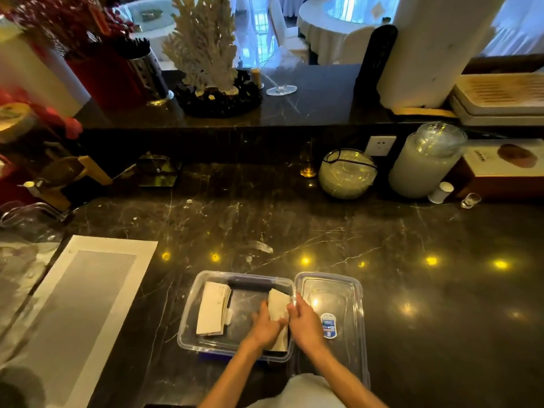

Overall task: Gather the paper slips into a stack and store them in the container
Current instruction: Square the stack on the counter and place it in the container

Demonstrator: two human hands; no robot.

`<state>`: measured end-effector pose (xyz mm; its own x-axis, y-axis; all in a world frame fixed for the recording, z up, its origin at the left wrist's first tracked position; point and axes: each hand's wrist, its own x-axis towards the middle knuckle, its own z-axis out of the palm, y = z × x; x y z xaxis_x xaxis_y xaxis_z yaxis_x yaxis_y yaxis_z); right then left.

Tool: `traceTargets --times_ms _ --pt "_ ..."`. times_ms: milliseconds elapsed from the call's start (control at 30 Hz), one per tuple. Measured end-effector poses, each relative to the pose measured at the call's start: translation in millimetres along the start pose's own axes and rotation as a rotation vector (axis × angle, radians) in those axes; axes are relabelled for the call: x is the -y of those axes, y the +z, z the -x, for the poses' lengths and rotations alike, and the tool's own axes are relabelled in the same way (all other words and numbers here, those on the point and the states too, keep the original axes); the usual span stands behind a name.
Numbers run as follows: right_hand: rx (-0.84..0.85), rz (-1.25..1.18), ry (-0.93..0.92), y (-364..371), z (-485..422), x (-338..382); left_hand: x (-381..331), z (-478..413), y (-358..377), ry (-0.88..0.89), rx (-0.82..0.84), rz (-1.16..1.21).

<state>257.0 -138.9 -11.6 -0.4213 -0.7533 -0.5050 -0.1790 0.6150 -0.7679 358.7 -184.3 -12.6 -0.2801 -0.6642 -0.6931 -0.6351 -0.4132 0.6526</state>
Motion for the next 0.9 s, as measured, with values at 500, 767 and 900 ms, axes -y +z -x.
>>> traceTargets --times_ms 500,767,900 --pt "0.004 -0.124 -0.131 7.6 -3.2 -23.2 8.1 -7.5 -13.0 0.053 -0.076 0.032" --pt "-0.033 -0.104 -0.179 10.8 -9.1 -28.9 5.2 -5.3 -14.8 0.126 -0.045 -0.065" --pt "-0.027 -0.128 -0.163 11.2 -11.3 -30.8 5.3 -5.1 -12.9 0.128 -0.092 -0.027"
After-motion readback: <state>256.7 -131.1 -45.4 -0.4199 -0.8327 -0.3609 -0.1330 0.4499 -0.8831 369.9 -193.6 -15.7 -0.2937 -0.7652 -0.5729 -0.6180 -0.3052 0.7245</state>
